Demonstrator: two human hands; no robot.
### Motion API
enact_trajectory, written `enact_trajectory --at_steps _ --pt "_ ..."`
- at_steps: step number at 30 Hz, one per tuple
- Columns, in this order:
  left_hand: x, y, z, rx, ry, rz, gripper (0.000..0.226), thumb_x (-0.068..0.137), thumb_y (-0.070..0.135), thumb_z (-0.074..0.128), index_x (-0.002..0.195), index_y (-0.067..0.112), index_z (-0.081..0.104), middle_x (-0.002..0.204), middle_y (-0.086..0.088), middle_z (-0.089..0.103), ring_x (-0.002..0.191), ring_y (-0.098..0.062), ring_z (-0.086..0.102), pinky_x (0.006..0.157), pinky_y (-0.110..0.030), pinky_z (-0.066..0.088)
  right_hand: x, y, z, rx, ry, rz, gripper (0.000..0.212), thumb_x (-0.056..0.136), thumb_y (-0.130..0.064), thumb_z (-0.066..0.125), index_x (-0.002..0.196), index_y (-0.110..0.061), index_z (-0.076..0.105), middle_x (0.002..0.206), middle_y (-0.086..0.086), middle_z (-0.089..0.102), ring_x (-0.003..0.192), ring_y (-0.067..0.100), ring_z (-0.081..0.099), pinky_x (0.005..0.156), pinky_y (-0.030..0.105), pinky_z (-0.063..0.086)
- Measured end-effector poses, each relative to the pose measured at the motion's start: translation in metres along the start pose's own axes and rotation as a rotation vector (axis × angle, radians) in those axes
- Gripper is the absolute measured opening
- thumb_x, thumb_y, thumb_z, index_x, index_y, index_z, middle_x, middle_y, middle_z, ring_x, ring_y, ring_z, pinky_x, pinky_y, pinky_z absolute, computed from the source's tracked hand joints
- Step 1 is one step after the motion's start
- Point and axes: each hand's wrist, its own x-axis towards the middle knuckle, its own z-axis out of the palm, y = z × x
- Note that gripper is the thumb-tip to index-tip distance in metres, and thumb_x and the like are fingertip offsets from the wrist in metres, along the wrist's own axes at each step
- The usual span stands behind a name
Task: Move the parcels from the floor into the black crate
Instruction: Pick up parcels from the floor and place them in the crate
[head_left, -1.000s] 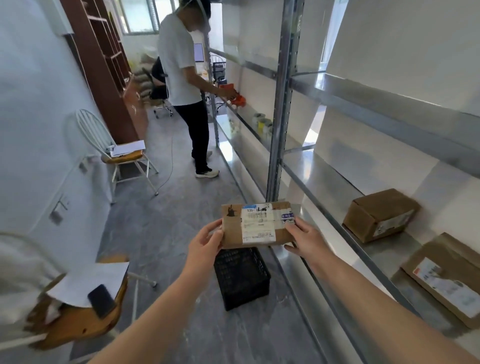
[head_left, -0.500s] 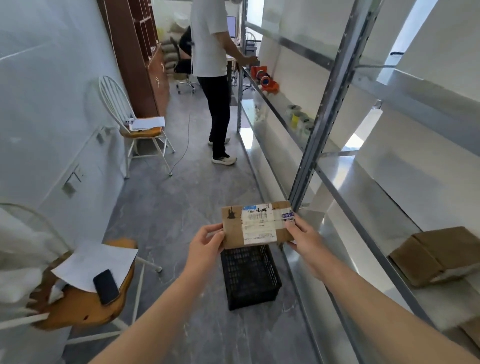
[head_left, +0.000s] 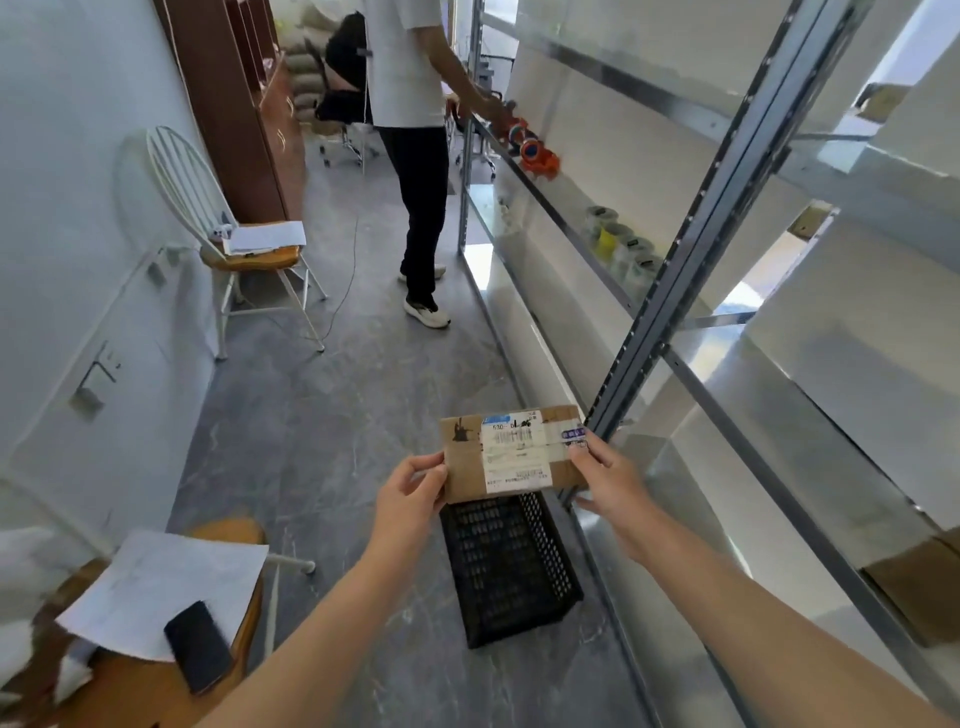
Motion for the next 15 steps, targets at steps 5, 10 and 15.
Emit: enact_trajectory --at_steps 5,10,15 --pt "0.024 0.000 -0.001 0.027 0.001 -0.037 0.014 0.099 0.015 0.056 0.106 0.018 0.068 0.104 0.000 0.072 0.095 -0.010 0.070 0.068 -0.014 0.056 0.015 -0.004 0.008 -0.017 0.002 0.044 0.025 0.104 -0.024 0.046 0.117 -0.043 0.057 0.104 -0.020 0.065 0.094 -0.003 0.059 0.076 0.021 0.048" --pt "0.051 0.000 0.007 0.131 0.045 -0.015 0.013 0.099 0.021 0.056 0.104 0.026 0.067 0.105 0.004 0.071 0.100 -0.011 0.067 0.078 -0.021 0.053 0.045 -0.005 0.009 -0.052 -0.014 0.072 0.025 0.105 -0.024 0.043 0.112 -0.043 0.057 0.108 -0.016 0.066 0.099 0.002 0.059 0.079 0.024 0.048" --pt "0.078 -0.001 0.015 0.163 0.087 -0.011 0.015 0.098 0.017 0.057 0.099 0.028 0.067 0.105 0.004 0.070 0.101 -0.012 0.066 0.084 -0.024 0.053 0.086 -0.003 0.011 -0.033 -0.031 0.087 0.030 0.104 -0.023 0.047 0.097 -0.046 0.065 0.099 -0.019 0.071 0.095 0.000 0.065 0.083 0.025 0.053"
